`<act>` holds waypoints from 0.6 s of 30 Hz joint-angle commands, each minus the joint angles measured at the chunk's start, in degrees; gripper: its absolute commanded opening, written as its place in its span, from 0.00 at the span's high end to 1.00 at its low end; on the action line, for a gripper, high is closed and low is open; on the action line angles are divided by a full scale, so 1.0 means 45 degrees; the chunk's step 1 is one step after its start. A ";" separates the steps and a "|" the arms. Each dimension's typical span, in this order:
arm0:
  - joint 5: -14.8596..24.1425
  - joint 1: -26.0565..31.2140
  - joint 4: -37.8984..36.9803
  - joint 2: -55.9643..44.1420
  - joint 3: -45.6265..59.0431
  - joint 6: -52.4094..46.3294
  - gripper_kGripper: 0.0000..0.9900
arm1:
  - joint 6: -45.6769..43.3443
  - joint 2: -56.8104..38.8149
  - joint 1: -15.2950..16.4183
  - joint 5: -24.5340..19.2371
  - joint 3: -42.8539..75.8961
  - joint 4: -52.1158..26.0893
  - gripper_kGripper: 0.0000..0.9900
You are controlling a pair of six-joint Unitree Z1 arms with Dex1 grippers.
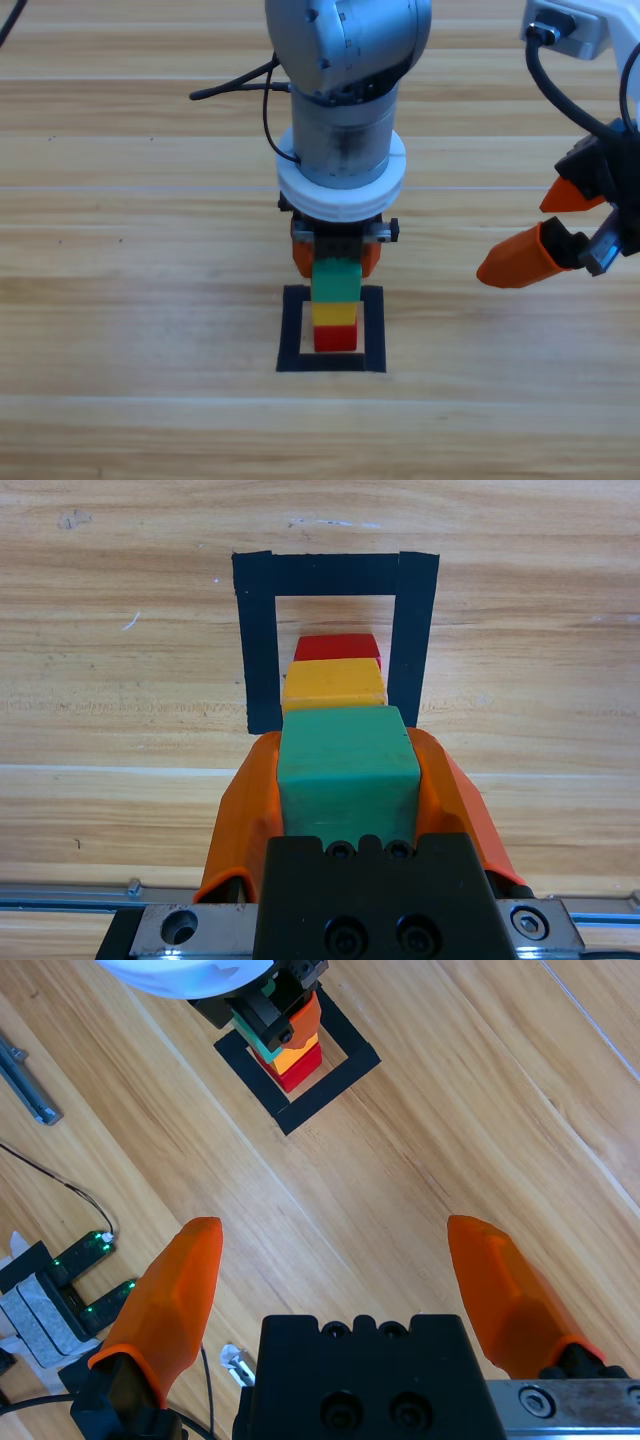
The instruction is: Stack the blocks in the rectangular block: red at the bottom, yellow in the middle, green on top
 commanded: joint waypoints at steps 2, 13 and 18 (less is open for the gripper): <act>-0.0007 -0.0187 -0.0156 0.0156 0.0450 -0.0120 1.00 | 0.0046 0.0563 -0.0322 0.0239 0.0172 -0.0195 0.00; 0.0012 -0.0187 -0.0292 -0.0157 0.0626 -0.0237 0.13 | 0.0046 0.0583 -0.0322 0.0239 0.0172 -0.0195 0.00; 0.0012 -0.0226 -0.0273 -0.0255 0.0567 -0.0295 0.04 | 0.0046 0.0583 -0.0322 0.0239 0.0172 -0.0195 0.00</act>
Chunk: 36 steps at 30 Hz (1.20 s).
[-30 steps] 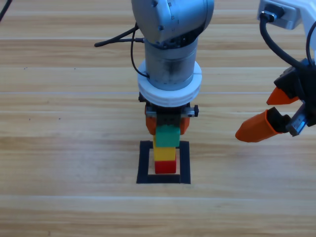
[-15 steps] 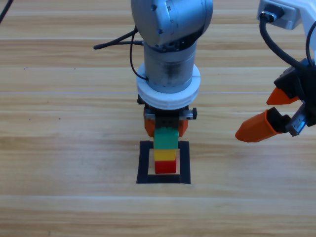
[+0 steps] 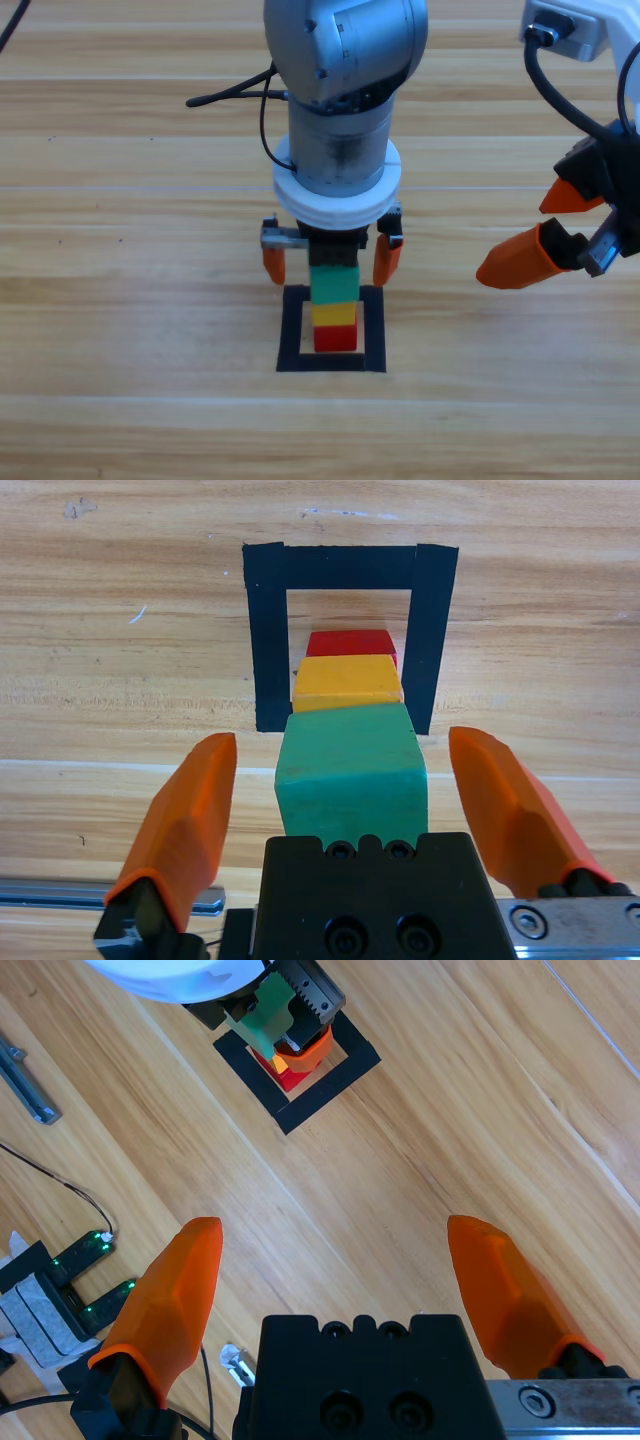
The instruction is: Stack the blocks in the rectangular block: red at the bottom, yellow in the middle, green on top
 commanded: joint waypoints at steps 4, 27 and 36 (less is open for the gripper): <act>0.0110 -0.0245 -0.0092 -0.0530 0.0058 -0.0267 0.02 | 0.0046 0.0547 -0.0322 0.0239 0.0172 -0.0215 0.00; 0.3996 -0.2042 -0.1909 -0.8362 0.5410 0.1588 0.00 | -0.0012 0.0879 -0.0322 0.0219 0.0074 -0.0195 0.00; 0.3996 -0.5186 -0.3491 -0.7952 0.7910 0.1315 0.00 | -0.0012 0.0938 -0.0322 0.0180 0.0074 -0.0215 0.00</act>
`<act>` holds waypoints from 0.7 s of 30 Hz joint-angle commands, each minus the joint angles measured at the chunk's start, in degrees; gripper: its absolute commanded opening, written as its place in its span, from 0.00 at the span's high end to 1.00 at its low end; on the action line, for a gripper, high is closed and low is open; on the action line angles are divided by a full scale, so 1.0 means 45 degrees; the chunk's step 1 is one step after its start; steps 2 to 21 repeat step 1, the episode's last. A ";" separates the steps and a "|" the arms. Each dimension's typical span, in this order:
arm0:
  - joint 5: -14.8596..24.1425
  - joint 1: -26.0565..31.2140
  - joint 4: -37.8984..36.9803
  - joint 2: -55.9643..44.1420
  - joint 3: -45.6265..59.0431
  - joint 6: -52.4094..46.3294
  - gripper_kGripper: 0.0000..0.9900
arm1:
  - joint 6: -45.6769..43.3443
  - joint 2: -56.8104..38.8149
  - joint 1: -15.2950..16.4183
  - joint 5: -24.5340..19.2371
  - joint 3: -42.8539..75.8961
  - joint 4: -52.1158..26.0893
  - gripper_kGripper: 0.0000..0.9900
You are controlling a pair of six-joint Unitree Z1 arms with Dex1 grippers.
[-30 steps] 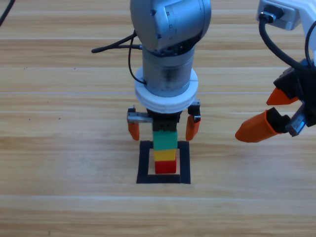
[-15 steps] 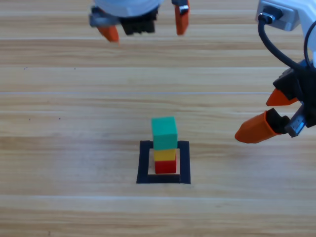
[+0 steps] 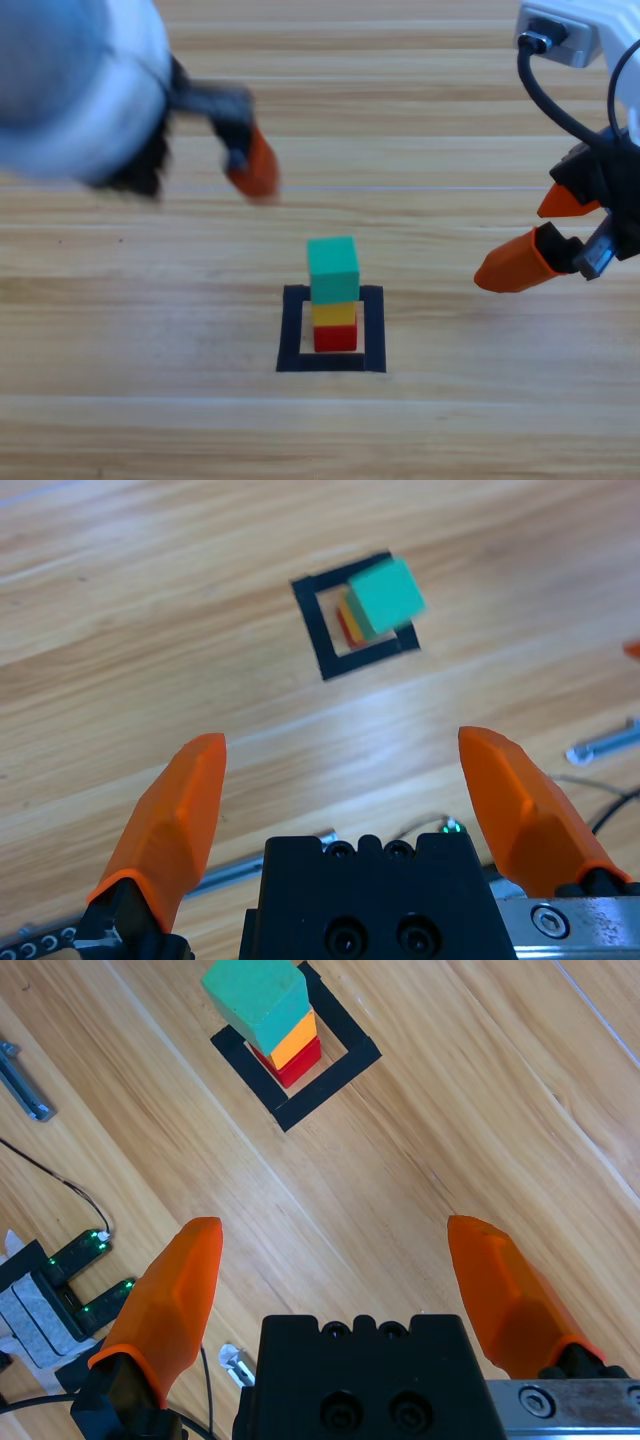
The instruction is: Stack the blocks in the rectangular block: red at the bottom, yellow in the middle, green on top
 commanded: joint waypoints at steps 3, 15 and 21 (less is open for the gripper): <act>-0.0010 -0.2030 -0.0891 0.0670 0.1274 -0.0194 0.00 | -0.0012 0.0760 -0.0320 0.0180 0.0076 -0.0214 0.00; -0.0010 -0.2030 -0.0891 0.0670 0.1274 -0.0194 0.00 | -0.0012 0.0760 -0.0320 0.0180 0.0076 -0.0214 0.00; -0.0010 -0.2030 -0.0891 0.0670 0.1274 -0.0194 0.00 | -0.0012 0.0760 -0.0320 0.0180 0.0076 -0.0214 0.00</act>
